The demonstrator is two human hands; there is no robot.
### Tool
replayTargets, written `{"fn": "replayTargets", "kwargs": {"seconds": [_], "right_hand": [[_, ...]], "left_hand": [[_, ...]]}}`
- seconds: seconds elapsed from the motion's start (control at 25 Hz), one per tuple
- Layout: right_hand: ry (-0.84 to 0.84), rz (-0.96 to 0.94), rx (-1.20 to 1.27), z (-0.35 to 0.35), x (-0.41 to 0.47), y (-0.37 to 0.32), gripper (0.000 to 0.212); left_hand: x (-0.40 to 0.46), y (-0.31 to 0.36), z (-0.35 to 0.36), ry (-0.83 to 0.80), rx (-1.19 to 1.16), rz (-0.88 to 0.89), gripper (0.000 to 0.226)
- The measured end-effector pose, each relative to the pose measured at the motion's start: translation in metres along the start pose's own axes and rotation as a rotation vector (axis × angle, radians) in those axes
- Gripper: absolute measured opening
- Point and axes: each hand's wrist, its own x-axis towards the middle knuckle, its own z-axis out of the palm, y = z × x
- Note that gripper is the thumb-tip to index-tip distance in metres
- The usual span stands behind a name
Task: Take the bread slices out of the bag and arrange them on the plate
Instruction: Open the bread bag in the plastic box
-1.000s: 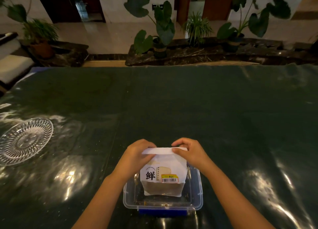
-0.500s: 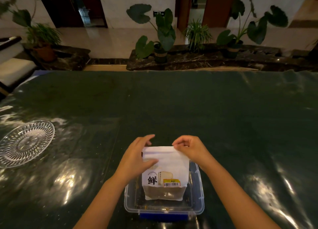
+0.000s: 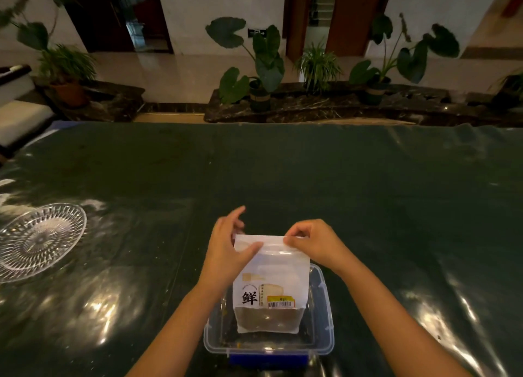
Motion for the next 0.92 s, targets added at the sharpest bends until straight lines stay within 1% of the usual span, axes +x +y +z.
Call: {"fn": "replayTargets", "kwargs": {"seconds": [0.04,0.08,0.12,0.16,0.2,0.24,0.32,0.36,0.44,0.52,0.6,0.72,0.84,0.92], "right_hand": [[-0.003,0.006,-0.005,0.0,0.001,-0.001,0.012],[-0.007,0.004,-0.005,0.0,0.002,-0.002,0.012],[-0.015,0.001,-0.009,-0.001,0.003,-0.002,0.011],[-0.025,-0.003,-0.019,-0.001,0.004,-0.003,0.011],[-0.033,-0.006,-0.034,-0.002,0.004,-0.005,0.012],[-0.035,-0.009,-0.048,-0.002,0.004,-0.006,0.013],[-0.034,-0.021,-0.073,-0.005,0.005,-0.008,0.014],[-0.044,-0.032,-0.084,-0.005,0.005,-0.009,0.014],[-0.08,-0.061,-0.102,-0.005,0.006,-0.011,0.014],[-0.098,-0.073,-0.113,-0.003,0.007,-0.013,0.015],[-0.1,-0.078,-0.112,-0.002,0.009,-0.013,0.016],[-0.029,-0.075,-0.072,-0.004,0.012,-0.009,0.014],[0.043,-0.086,-0.045,-0.01,0.015,-0.004,0.016],[0.123,-0.077,-0.048,-0.012,0.019,-0.001,0.018]], "left_hand": [[-0.006,-0.001,0.002,0.075,0.157,0.185,0.057],[-0.011,-0.004,0.005,0.111,0.339,0.415,0.056],[-0.016,-0.005,0.009,0.104,0.486,0.591,0.047],[-0.02,-0.005,0.012,0.081,0.592,0.68,0.036],[-0.023,-0.006,0.014,0.066,0.649,0.698,0.026],[-0.025,-0.006,0.014,0.046,0.663,0.678,0.023],[-0.028,-0.007,0.012,0.009,0.623,0.629,0.026],[-0.029,-0.007,0.009,0.004,0.609,0.606,0.031],[-0.025,-0.002,0.004,-0.027,0.645,0.574,0.04],[-0.019,0.007,0.002,-0.074,0.739,0.59,0.034],[-0.02,0.015,0.0,-0.103,0.745,0.603,0.031],[-0.031,0.017,-0.008,-0.156,0.65,0.681,0.03],[-0.049,0.023,-0.02,-0.241,0.653,0.751,0.03],[-0.062,0.026,-0.028,-0.287,0.652,0.773,0.028]]}}
